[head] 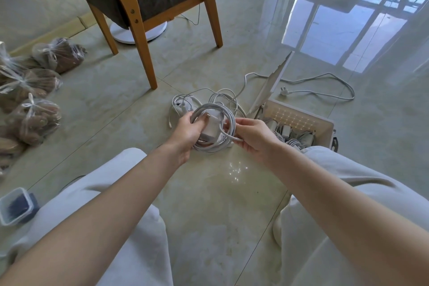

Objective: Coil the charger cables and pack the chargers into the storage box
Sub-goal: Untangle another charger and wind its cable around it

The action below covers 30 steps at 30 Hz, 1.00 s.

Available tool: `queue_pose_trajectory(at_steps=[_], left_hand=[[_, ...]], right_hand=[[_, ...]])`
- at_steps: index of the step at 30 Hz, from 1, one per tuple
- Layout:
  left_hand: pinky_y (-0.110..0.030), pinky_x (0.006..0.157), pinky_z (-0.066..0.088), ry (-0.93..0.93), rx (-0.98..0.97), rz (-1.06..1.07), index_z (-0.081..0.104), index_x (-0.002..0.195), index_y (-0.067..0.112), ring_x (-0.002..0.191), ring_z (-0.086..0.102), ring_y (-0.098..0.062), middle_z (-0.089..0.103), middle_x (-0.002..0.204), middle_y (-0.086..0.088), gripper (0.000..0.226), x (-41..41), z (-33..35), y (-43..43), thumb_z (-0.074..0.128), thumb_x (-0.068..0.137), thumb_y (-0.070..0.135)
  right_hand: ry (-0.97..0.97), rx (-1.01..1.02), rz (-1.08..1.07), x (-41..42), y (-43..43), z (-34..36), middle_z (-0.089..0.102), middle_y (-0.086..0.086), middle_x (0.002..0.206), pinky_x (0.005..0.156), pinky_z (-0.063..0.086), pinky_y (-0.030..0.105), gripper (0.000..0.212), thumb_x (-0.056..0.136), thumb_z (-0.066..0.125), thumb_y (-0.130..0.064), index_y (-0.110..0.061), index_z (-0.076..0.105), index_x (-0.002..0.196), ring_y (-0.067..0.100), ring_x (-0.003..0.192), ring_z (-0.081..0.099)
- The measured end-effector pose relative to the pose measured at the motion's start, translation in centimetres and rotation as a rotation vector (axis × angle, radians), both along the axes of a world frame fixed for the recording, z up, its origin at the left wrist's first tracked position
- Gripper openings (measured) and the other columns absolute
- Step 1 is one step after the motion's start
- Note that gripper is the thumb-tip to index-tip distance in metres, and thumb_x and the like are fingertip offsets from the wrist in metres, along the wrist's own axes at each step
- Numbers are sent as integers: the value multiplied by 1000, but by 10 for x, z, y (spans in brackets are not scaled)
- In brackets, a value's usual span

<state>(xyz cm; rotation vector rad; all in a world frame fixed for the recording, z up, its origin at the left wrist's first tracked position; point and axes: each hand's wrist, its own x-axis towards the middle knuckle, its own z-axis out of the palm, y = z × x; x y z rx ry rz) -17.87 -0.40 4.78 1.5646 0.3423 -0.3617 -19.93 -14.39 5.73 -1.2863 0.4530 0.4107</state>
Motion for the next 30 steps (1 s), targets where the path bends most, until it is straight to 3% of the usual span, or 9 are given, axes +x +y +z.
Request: queue_pose_trajectory(at_steps=[4, 6, 9, 11, 16, 21, 26, 28, 30], left_hand=[[-34, 71, 52, 19, 51, 58, 54, 117, 9, 81, 58, -19, 60, 89, -3, 22, 1, -4, 0, 49, 98, 20], [-23, 55, 50, 6, 79, 79, 53, 120, 8, 74, 57, -14, 59, 87, -2, 25, 3, -4, 1, 49, 98, 20], [-18, 48, 47, -15, 94, 101, 53, 120, 8, 71, 57, -13, 61, 94, -7, 26, 4, -4, 0, 50, 98, 19], [-19, 52, 48, -21, 102, 98, 53, 119, 8, 73, 58, -13, 62, 99, -9, 25, 3, -4, -2, 50, 97, 19], [-14, 42, 44, -2, 76, 141, 52, 119, 10, 68, 58, -11, 61, 93, -4, 25, 2, -4, -7, 51, 97, 22], [-16, 47, 47, -4, 85, 162, 49, 124, 7, 73, 57, -12, 60, 102, -8, 31, 1, -6, -10, 52, 97, 21], [-24, 62, 49, 7, 89, 76, 50, 121, 10, 75, 58, -13, 60, 90, -3, 25, 3, -5, -6, 49, 98, 19], [-27, 65, 50, 34, 86, 22, 51, 122, 10, 79, 60, -15, 62, 96, -6, 25, 6, -3, -1, 47, 99, 19], [-30, 65, 50, 57, 81, -7, 51, 122, 11, 83, 61, -19, 63, 104, -10, 24, 9, -1, 4, 44, 100, 15]], right_hand=[[-69, -216, -48, 1, 7, -3, 66, 6, 77, 80, 50, 33, 31, 98, 44, -18, -12, 64, 75, 18, 72, 59], [-125, -357, -6, 3, 10, -2, 69, 9, 86, 88, 51, 39, 40, 99, 36, -31, -12, 65, 80, 23, 84, 64], [-216, -613, 160, -7, 15, 2, 63, 5, 106, 90, 45, 30, 34, 92, 52, -37, -10, 53, 111, 20, 99, 59], [-269, -676, 165, -13, 17, 2, 54, 4, 117, 92, 41, 27, 48, 87, 62, -31, -9, 42, 124, 18, 107, 53], [-277, -813, 141, -13, 16, 2, 48, 10, 125, 99, 36, 28, 49, 88, 60, -32, -5, 41, 124, 22, 118, 46], [-241, -798, 226, -15, 15, 4, 52, 13, 127, 93, 37, 28, 43, 93, 52, -28, -2, 39, 125, 25, 118, 48], [-449, -926, 367, -26, 10, 10, 59, 14, 117, 74, 32, 20, 39, 95, 44, -4, -4, 31, 132, 23, 107, 55], [-436, -831, 356, -22, 7, 12, 64, 11, 108, 74, 41, 22, 40, 95, 42, -2, -8, 30, 133, 19, 94, 59], [-376, -683, 293, -15, 6, 14, 66, 9, 102, 83, 51, 34, 36, 95, 47, -7, -11, 34, 128, 23, 92, 63]])
